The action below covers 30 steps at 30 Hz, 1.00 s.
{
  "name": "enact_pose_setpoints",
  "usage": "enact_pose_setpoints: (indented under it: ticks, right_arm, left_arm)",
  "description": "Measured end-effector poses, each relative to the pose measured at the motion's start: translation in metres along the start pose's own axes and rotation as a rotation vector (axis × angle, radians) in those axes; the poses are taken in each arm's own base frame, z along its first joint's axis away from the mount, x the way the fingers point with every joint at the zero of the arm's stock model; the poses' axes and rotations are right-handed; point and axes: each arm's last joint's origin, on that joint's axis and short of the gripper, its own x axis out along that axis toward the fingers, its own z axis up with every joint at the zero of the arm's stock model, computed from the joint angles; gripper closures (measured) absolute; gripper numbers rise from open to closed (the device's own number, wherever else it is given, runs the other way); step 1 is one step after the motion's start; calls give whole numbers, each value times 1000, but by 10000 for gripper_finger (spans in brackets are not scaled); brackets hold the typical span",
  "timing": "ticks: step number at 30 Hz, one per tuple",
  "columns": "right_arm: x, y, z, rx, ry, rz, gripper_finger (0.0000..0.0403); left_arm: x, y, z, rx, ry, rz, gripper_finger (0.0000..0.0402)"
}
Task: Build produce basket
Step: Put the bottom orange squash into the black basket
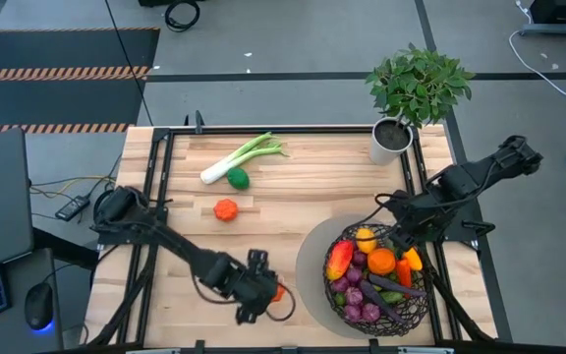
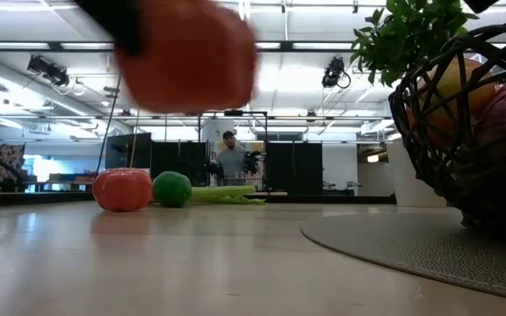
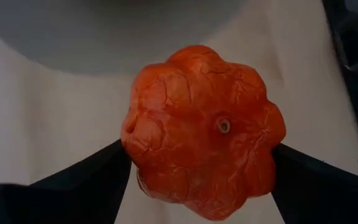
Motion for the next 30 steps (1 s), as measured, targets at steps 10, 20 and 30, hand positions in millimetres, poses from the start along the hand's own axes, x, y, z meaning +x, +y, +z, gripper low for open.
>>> enact_pose_setpoints:
  ticks: [10, 20, 30]
  right_arm:
    - [-22, -19, -7, -3, -37, 21, 45]
    - [-35, -5, 0, -105, -284, 274, 45]
    - [-52, 22, 19, 123, -565, 568, 42]
  left_arm:
    - [-28, 79, 82, -64, -390, 67, 69]
    - [-40, 113, 108, -106, -637, 99, 64]
    - [-36, 152, 107, -73, -610, 198, 64]
